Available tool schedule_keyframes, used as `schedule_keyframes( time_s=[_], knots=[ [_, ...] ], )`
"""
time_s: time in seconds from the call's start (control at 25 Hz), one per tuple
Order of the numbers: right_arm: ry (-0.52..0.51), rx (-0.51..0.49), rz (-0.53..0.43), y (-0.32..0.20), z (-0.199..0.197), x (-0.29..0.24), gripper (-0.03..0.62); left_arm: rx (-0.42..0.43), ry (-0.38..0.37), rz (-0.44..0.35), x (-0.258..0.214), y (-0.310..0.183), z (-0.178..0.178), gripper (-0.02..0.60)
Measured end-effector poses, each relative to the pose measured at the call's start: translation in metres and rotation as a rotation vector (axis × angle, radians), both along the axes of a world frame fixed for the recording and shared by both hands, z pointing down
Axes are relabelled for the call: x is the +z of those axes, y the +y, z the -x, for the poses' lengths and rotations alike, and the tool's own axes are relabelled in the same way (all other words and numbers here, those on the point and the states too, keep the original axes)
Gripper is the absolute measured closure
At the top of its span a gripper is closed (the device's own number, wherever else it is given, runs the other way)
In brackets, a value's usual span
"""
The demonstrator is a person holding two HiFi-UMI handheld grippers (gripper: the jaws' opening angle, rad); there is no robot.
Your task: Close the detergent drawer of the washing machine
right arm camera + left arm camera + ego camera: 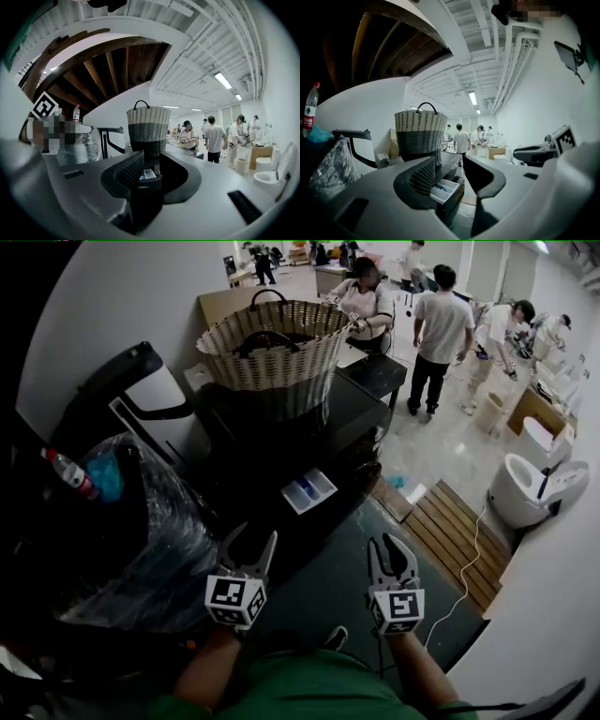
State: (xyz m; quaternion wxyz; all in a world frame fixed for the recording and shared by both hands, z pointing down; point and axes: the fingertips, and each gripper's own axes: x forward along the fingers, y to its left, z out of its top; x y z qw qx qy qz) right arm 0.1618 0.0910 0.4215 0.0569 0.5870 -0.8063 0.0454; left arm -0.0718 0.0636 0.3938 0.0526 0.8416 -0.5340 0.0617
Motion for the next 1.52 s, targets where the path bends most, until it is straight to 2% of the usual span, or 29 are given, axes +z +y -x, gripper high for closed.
schedule_keyframes(
  time_s=[0.2,0.4,0.72,1.04,1.24,1.4,1.52],
  knots=[
    [-0.049,-0.034,0.049,-0.02,0.004,0.031,0.485,-0.034,-0.02,0.036,0.011,-0.01,0.005,0.376],
    [0.022,-0.052,0.166,-0.041,0.013,0.078,0.484,-0.034,-0.027,0.092,0.041,-0.036,0.012,0.376],
    [0.101,-0.003,0.294,-0.089,0.024,0.116,0.465,0.081,0.008,0.129,0.078,-0.116,0.006,0.376],
    [0.157,0.06,0.415,-0.142,0.041,0.148,0.437,0.15,0.019,0.178,0.107,-0.194,0.03,0.376],
    [0.176,0.082,0.461,-0.158,0.057,0.168,0.434,0.173,0.023,0.219,0.132,-0.212,0.046,0.376],
    [0.154,0.062,0.487,-0.162,0.07,0.181,0.431,0.147,-0.003,0.273,0.143,-0.215,0.055,0.376],
    [0.132,0.035,0.492,-0.166,0.073,0.193,0.431,0.143,-0.015,0.267,0.148,-0.219,0.054,0.376]
  ],
)
